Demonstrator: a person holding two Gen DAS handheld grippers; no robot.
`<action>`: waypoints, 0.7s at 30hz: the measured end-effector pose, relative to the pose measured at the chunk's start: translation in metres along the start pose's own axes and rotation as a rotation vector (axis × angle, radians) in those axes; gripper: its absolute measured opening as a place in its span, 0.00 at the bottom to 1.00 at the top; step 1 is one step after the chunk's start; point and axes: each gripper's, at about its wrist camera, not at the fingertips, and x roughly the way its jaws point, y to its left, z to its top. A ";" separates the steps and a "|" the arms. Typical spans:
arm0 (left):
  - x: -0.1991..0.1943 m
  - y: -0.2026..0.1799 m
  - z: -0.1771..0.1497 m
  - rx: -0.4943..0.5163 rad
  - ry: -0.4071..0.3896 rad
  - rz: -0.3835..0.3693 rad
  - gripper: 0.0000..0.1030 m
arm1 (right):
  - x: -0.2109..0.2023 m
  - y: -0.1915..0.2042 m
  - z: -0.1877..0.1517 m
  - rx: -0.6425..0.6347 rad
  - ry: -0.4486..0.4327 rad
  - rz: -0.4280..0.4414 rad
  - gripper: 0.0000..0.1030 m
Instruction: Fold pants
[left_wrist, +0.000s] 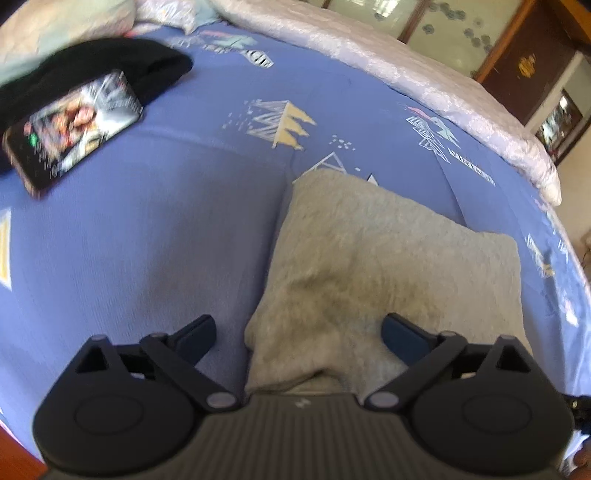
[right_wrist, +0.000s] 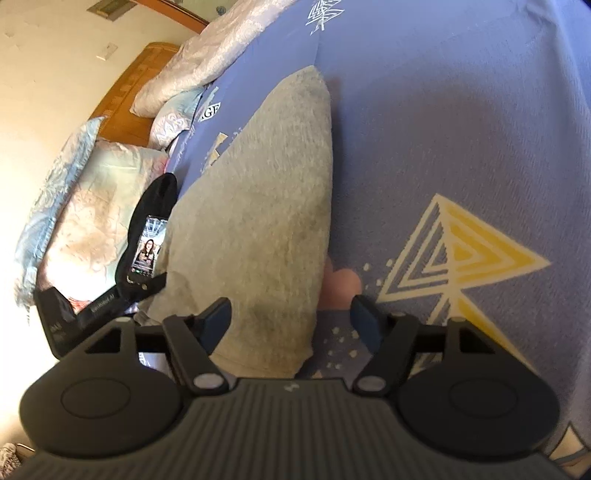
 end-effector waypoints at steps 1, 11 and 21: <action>0.001 0.002 -0.001 -0.011 -0.003 -0.007 1.00 | -0.001 0.000 -0.001 -0.004 -0.002 0.002 0.74; 0.001 0.003 -0.008 0.017 -0.047 -0.014 1.00 | -0.003 0.002 -0.006 -0.062 -0.019 0.028 0.87; 0.001 0.005 -0.008 0.013 -0.041 -0.022 1.00 | 0.001 0.005 -0.011 -0.099 -0.046 0.094 1.00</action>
